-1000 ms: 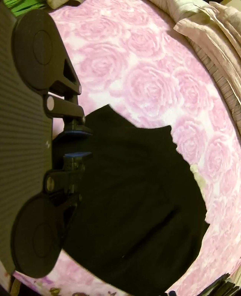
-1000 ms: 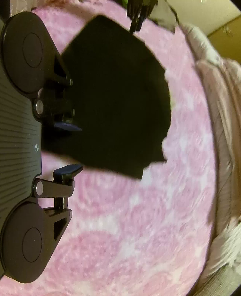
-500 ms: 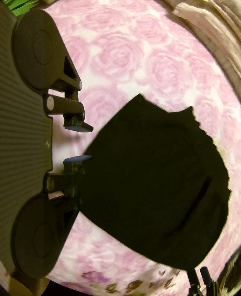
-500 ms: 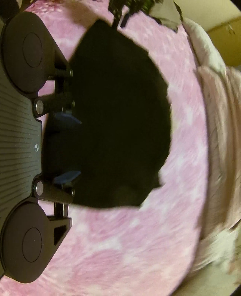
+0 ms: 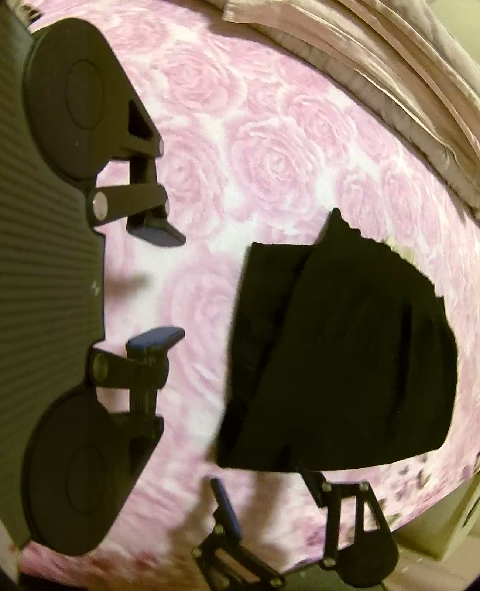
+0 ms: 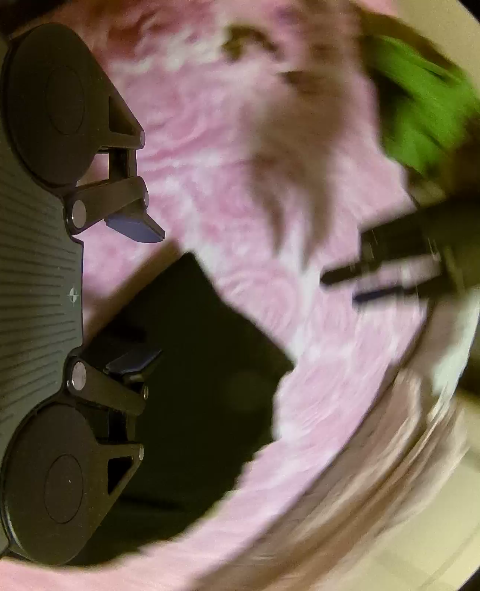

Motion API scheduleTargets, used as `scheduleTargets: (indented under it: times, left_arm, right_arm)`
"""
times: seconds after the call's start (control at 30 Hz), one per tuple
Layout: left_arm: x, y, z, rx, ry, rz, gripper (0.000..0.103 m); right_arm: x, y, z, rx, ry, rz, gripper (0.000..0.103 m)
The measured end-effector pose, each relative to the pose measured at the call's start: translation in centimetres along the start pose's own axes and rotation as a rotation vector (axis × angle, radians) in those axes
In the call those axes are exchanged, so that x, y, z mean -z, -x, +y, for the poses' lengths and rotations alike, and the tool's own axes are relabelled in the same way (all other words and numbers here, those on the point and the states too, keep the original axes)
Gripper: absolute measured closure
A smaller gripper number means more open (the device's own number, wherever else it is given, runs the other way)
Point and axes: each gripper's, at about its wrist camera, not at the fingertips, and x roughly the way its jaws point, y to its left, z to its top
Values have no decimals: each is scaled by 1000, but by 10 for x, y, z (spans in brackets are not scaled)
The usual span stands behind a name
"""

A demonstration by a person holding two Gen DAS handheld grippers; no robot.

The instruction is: Fold large clothes

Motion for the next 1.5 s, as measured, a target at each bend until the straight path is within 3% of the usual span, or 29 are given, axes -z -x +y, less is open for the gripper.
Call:
scheduleTargets:
  times: [0.1,0.2,0.23,0.27,0.33,0.6,0.77,0.87,0.9,0.93,1.03,1.1,1.27,1.5]
  left_arm:
    - [6,-15,0,-10,-81,-8,43]
    - [8,-22,-5,-31,-212,-38,28]
    - [8,-26,-8,-40,-263,-48,22]
    - [7,-28,-11,-52,-322,-62,20]
    - [5,-32,-16,-65,-425,-86,18]
    - [-8,-71,-31,-116,-891,-219,12]
    - [-19,-88,-24,-117,-1051,-280,13]
    - [-29,-91,-17,-103,-1108,-296,25]
    - [-33,-90,-15,-100,-1121,-296,39]
    - [-37,-88,-14,-88,-1131,-286,59]
    - [-48,-84,-7,-68,-1156,-247,87]
    - [-55,-79,-3,-56,-1163,-225,93]
    - [-93,-58,2,-41,-1153,-188,94]
    - [-208,-32,0,-16,-1144,-136,95]
  right_arm:
    - [4,-16,12,77,105,-16,43]
    - [3,-22,6,92,73,-16,46]
    - [2,-21,0,92,50,-7,60]
    - [2,-22,-6,97,26,8,82]
    - [-3,-15,-19,81,-35,15,95]
    - [-21,26,-56,40,-177,-6,98]
    - [-27,46,-58,33,-189,-10,98]
    - [-27,50,-61,31,-198,-12,98]
    - [-27,50,-63,28,-204,-11,98]
    - [-27,51,-65,29,-211,-11,98]
    - [-26,55,-72,28,-245,-16,98]
    - [-25,61,-81,30,-293,-24,98]
    - [-13,84,-117,25,-468,-64,98]
    - [48,133,-202,-11,-855,-190,99]
